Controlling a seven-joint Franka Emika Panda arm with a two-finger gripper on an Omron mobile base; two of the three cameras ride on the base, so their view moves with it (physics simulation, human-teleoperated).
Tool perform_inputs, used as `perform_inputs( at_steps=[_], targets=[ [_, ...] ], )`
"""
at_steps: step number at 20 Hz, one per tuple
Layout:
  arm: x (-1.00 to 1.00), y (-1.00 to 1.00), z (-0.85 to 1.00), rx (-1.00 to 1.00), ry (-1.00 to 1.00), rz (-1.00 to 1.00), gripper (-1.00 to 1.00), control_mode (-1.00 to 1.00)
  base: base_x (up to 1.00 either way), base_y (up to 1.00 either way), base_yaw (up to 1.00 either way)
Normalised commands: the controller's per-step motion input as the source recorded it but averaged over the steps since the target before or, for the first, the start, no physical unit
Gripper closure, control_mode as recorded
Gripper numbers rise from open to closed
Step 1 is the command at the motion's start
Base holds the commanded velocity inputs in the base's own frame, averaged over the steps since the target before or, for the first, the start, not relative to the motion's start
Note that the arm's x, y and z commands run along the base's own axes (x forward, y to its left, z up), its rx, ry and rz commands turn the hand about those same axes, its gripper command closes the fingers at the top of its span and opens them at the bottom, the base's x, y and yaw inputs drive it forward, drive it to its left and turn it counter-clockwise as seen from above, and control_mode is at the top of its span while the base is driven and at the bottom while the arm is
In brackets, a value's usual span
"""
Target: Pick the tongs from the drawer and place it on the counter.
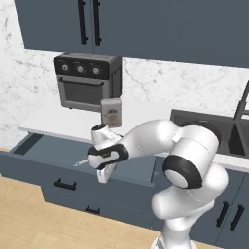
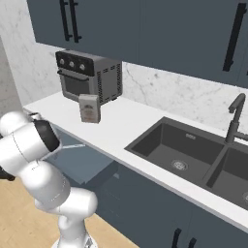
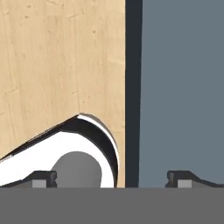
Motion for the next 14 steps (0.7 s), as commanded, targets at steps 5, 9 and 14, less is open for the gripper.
perform_inputs(
  at_steps=[5, 9, 14],
  targets=[
    [0.07, 0.0, -0.22, 0.0, -0.01, 0.06, -1.0, -1.0, 0.0, 0.0, 0.0],
    [0.13, 0.0, -0.24, 0.0, -0.02, 0.05, -1.0, -1.0, 0.0, 0.0, 0.0],
    [0.2, 0.0, -0.32, 0.0, 0.0, 0.05, -1.0, -1.0, 0.0, 0.0, 0.0]
  ],
)
